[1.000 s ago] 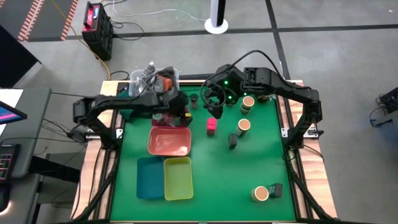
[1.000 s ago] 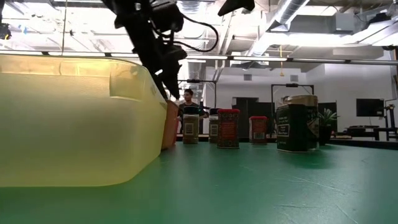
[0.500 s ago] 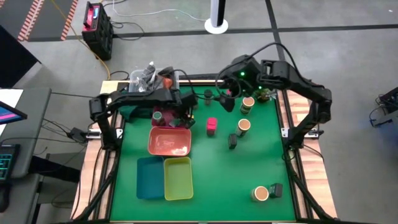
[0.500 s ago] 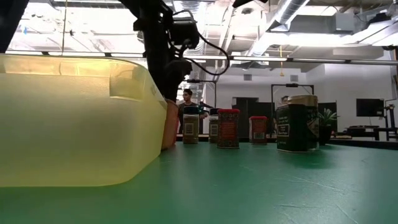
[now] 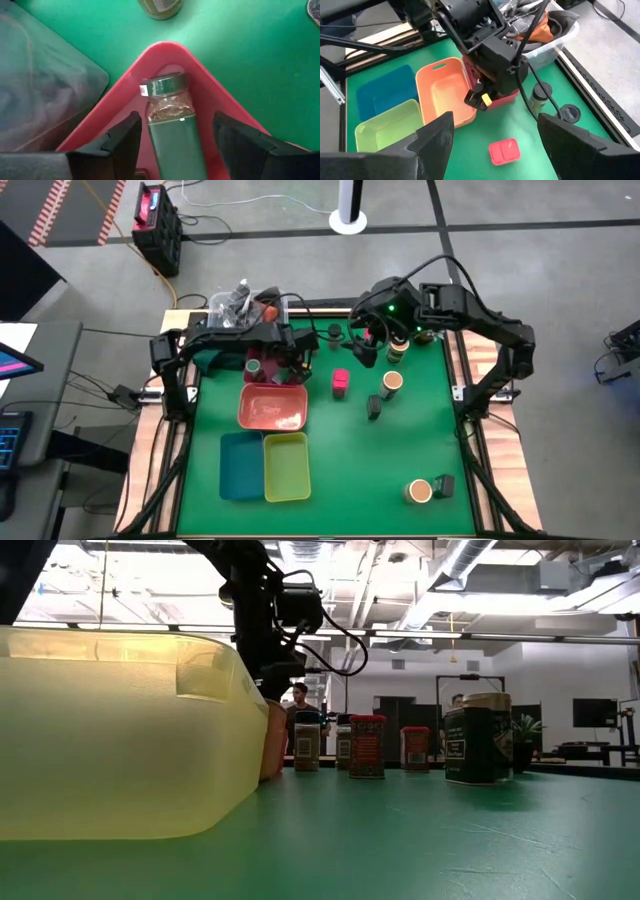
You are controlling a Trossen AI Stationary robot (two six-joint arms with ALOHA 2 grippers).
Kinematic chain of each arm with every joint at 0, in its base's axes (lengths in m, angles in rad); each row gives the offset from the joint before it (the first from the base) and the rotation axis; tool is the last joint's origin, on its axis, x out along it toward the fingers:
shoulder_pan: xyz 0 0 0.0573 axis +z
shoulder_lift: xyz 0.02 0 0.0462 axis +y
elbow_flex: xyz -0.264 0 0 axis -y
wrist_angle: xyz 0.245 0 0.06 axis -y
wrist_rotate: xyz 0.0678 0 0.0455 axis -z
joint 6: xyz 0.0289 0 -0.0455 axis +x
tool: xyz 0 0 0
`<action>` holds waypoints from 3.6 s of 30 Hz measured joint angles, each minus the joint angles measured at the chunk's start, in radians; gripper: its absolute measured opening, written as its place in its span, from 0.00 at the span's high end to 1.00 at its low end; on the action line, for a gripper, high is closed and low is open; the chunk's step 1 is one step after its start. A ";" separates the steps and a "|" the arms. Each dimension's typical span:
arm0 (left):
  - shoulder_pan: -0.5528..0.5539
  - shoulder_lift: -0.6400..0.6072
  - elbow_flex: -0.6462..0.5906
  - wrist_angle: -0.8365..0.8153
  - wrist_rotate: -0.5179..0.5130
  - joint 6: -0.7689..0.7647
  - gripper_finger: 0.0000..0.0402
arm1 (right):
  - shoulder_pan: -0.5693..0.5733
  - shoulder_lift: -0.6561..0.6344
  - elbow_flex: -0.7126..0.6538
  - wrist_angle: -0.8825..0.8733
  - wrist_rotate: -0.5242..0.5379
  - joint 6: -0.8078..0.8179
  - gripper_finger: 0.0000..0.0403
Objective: Sort spices by type
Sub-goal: Put the green seasoning bottle into the red bin
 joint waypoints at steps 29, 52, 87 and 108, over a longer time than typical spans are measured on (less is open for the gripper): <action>-0.118 -0.012 -0.052 -0.064 -0.099 -0.114 0.50 | 0.029 0.004 0.000 0.033 0.021 0.002 0.22; -0.023 -0.015 -0.083 0.005 0.007 -0.208 0.51 | 0.057 0.004 0.000 0.045 0.026 0.036 0.22; -0.020 -0.012 -0.164 -0.065 0.130 -0.147 0.34 | 0.056 0.004 0.000 0.045 0.026 0.004 0.22; -0.028 -0.019 -0.198 -0.013 0.137 0.012 0.52 | 0.049 0.004 0.000 0.045 0.025 0.000 0.22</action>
